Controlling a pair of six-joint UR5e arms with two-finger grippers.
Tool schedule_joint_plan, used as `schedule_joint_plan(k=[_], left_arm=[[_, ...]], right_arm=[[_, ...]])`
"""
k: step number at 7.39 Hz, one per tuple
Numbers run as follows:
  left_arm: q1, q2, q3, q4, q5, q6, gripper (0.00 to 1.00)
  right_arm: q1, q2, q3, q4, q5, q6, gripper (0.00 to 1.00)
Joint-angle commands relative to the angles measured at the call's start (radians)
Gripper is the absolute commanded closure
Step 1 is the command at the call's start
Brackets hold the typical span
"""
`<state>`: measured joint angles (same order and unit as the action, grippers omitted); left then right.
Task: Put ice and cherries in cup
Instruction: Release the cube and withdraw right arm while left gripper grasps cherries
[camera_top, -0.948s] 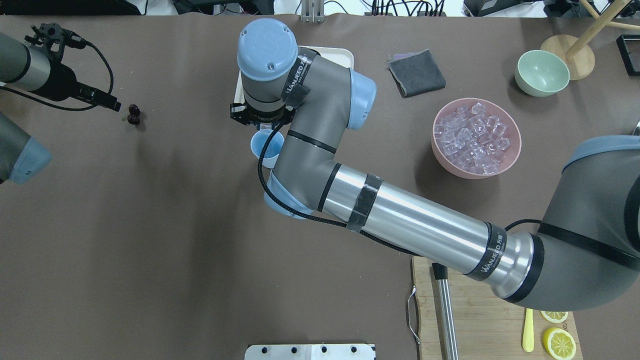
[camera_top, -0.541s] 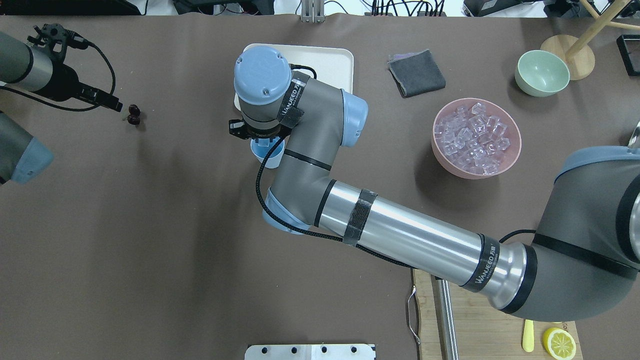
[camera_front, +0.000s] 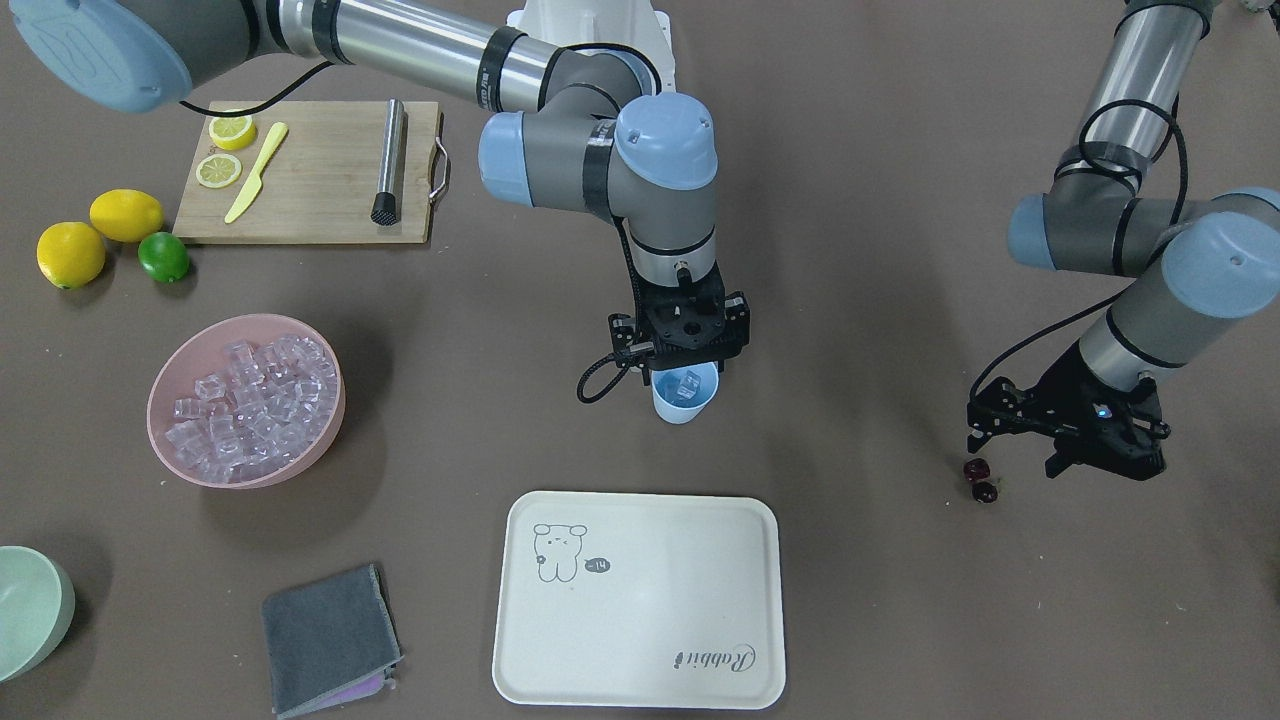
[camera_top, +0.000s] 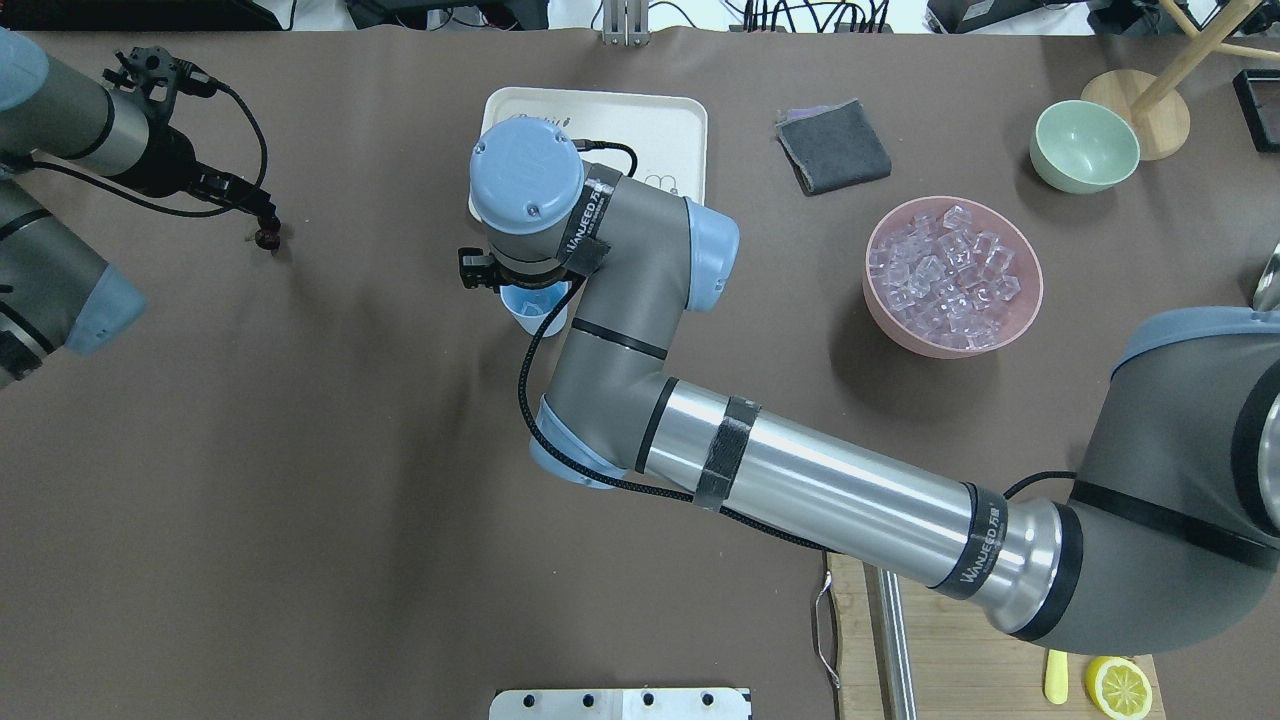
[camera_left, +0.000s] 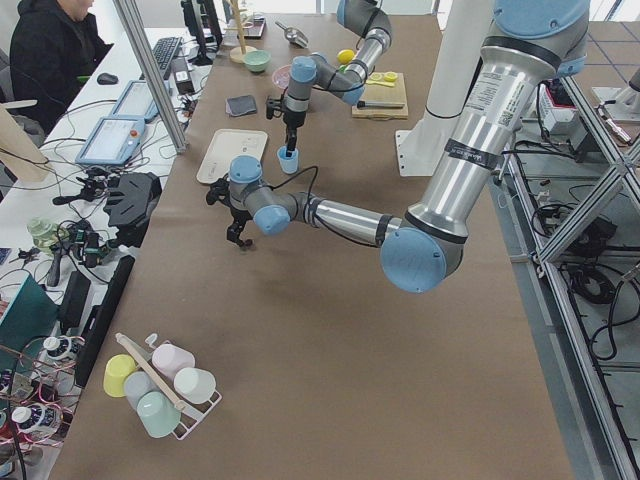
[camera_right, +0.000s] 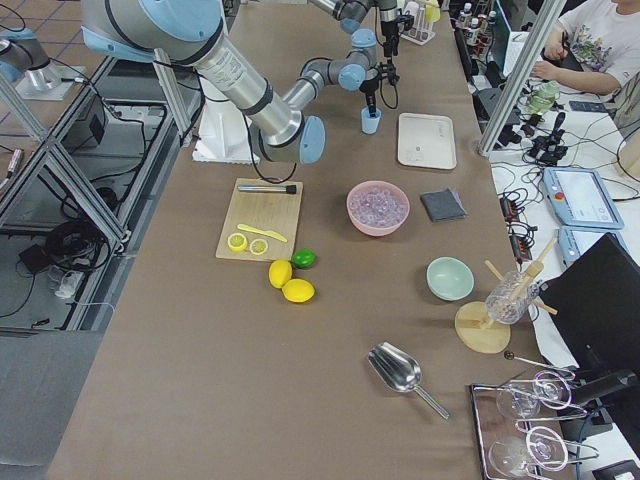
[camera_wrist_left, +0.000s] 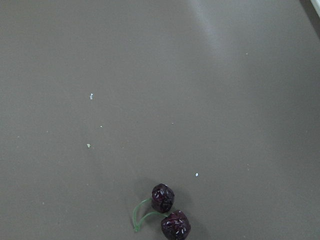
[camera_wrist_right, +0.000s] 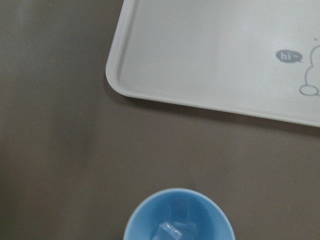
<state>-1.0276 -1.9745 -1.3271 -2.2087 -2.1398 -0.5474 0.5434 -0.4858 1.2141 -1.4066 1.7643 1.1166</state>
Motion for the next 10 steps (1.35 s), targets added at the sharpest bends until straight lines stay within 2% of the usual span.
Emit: schedule_joint_plan(k=[1, 2, 3, 4, 5, 7, 9, 10], left_arm=[[0.030, -0.029, 0.051, -0.005, 0.074, -0.005, 0.05], [0.056, -0.035, 0.058, -0.005, 0.111, -0.008, 0.05], [0.072, -0.035, 0.071, -0.009, 0.115, -0.009, 0.05], [0.075, -0.035, 0.077, -0.009, 0.126, -0.009, 0.05], [0.083, -0.029, 0.088, -0.011, 0.127, -0.008, 0.08], [0.083, -0.024, 0.092, -0.009, 0.147, -0.008, 0.12], [0.083, -0.026, 0.095, -0.008, 0.149, -0.009, 0.35], [0.083, -0.024, 0.095, -0.008, 0.149, -0.009, 0.43]], right_arm=[[0.140, -0.043, 0.347, -0.427, 0.146, -0.131, 0.01], [0.227, -0.215, 0.566, -0.469, 0.187, -0.217, 0.01], [0.351, -0.332, 0.647, -0.469, 0.313, -0.316, 0.01], [0.427, -0.485, 0.706, -0.466, 0.364, -0.442, 0.01], [0.500, -0.670, 0.750, -0.419, 0.372, -0.619, 0.01], [0.723, -0.869, 0.740, -0.382, 0.502, -1.018, 0.01], [0.870, -0.907, 0.643, -0.384, 0.544, -1.275, 0.01], [0.973, -0.899, 0.563, -0.394, 0.607, -1.439, 0.01]])
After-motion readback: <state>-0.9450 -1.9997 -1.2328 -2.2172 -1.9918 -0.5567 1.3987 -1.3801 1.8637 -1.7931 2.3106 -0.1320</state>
